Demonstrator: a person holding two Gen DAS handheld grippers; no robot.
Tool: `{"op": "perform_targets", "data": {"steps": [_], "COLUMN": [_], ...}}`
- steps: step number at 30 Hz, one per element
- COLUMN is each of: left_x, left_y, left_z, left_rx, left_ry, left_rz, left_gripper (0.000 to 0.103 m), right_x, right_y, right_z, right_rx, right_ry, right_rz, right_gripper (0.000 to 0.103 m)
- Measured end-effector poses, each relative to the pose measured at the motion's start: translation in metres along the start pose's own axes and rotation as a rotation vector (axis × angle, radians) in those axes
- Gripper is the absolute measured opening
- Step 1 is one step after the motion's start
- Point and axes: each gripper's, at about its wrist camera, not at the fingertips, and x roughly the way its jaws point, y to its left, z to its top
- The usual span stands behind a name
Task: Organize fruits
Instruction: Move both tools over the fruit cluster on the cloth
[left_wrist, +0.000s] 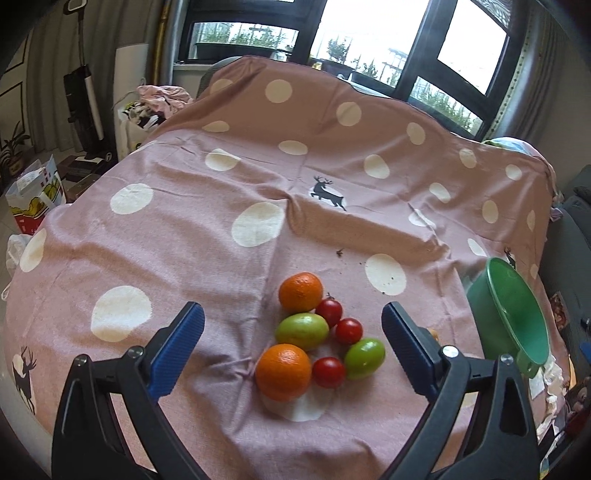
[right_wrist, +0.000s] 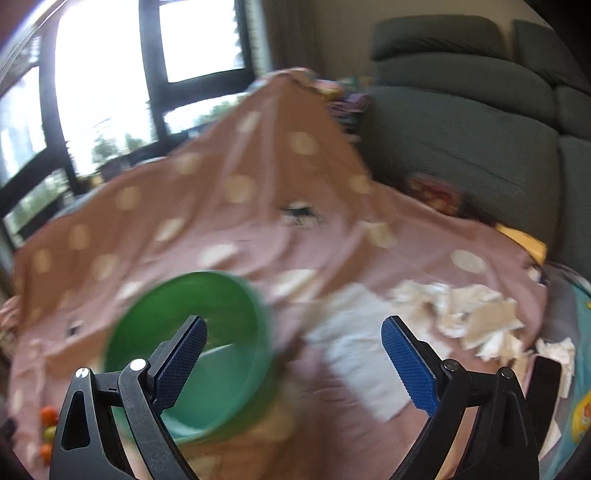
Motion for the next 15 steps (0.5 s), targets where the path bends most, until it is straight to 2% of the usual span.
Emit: {"op": "perform_targets", "data": {"steps": [6,10,13,15], "left_x": [-0.001,-0.001,0.0,0.002], "left_y": [-0.004,-0.001,0.002,0.005], "left_z": [-0.002,-0.003,-0.002,-0.002], "left_rx": [-0.009,-0.028,-0.04,-0.053], "left_ry": [0.025,0.042,0.051,0.064], "left_rz": [-0.028,-0.038,-0.04,-0.041], "left_gripper": [0.093,0.086,0.084,0.082], "right_x": [-0.014,-0.013,-0.009,-0.006], "right_y": [0.109,0.181,0.213,0.223], "right_z": [-0.014,-0.042,-0.056,-0.062], "right_rx": [-0.119,-0.268,-0.31,-0.33], "right_ry": [0.145,0.197,0.254,0.269], "right_rz": [0.334,0.404,0.488,0.498], "right_gripper": [0.096,0.096,0.095,0.091]}}
